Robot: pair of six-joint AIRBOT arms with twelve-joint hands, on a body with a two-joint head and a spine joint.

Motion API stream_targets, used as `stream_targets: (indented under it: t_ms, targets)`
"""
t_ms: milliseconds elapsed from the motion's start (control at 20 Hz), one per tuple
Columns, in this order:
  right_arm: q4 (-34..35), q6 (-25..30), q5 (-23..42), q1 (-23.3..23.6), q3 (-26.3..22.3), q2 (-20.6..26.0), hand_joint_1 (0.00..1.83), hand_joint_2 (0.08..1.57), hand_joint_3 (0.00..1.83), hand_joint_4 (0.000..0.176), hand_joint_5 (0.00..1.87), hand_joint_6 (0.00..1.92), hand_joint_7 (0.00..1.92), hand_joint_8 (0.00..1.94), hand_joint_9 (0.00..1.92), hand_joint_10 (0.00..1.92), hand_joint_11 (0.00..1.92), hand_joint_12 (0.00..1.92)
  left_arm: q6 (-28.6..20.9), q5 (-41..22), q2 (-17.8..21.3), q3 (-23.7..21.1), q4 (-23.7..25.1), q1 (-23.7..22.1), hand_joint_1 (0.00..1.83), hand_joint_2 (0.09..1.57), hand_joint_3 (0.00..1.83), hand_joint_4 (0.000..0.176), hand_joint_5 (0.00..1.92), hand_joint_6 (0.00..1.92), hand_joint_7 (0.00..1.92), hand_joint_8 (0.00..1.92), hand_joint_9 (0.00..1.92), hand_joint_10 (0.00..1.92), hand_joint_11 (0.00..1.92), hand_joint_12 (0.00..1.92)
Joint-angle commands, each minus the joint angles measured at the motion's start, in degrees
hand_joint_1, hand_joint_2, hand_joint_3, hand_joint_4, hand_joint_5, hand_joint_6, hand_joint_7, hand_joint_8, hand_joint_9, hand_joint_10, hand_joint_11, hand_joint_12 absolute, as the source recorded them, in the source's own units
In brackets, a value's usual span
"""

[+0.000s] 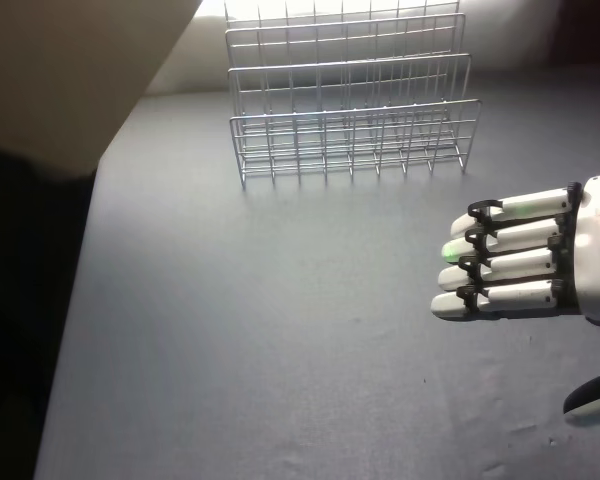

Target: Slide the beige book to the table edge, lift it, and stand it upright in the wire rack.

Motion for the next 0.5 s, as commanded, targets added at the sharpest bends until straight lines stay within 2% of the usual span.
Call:
stream_targets:
  t_ms: [0, 50, 100, 250, 450]
  targets:
    - [2.8, -0.2, 2.8, 0.2, 0.0, 0.2, 0.20, 1.17, 0.00, 0.000, 0.15, 0.00, 0.17, 0.00, 0.15, 0.00, 0.00, 0.39, -3.2, -8.7, -0.2, 0.8, 2.2, -1.5, 1.23, 1.17, 0.00, 0.000, 0.86, 1.03, 0.89, 1.39, 0.92, 1.56, 0.85, 1.74]
    - [2.8, -0.2, 2.8, 0.2, 0.0, 0.2, 0.22, 1.17, 0.00, 0.000, 0.16, 0.00, 0.19, 0.00, 0.17, 0.00, 0.00, 0.44, -6.1, -9.8, -1.3, 2.0, 4.8, -2.0, 1.23, 1.17, 0.00, 0.000, 0.86, 1.02, 0.90, 1.38, 0.94, 1.58, 0.86, 1.75]
    - [2.8, -0.2, 2.8, 0.2, 0.0, 0.2, 0.21, 1.17, 0.00, 0.000, 0.16, 0.00, 0.19, 0.00, 0.17, 0.00, 0.00, 0.44, -7.3, -12.5, -2.1, 2.6, 4.9, -1.7, 1.23, 1.17, 0.00, 0.000, 0.85, 1.03, 0.90, 1.40, 0.93, 1.60, 0.85, 1.76]
    - [2.8, -0.2, 2.9, 0.2, 0.0, 0.1, 0.11, 1.18, 0.00, 0.000, 0.11, 0.00, 0.16, 0.00, 0.12, 0.00, 0.00, 0.25, -9.5, -18.0, -3.6, 3.6, 4.9, -1.1, 1.22, 1.19, 0.01, 0.000, 0.82, 1.08, 0.88, 1.43, 0.92, 1.59, 0.85, 1.74]
    - [2.8, -0.2, 2.9, 0.2, 0.0, 0.1, 0.13, 1.18, 0.00, 0.000, 0.11, 0.00, 0.17, 0.00, 0.13, 0.00, 0.00, 0.28, -14.7, -22.3, -6.6, 5.9, 4.9, 0.4, 1.22, 1.18, 0.00, 0.000, 0.84, 1.06, 0.89, 1.40, 0.92, 1.59, 0.85, 1.75]
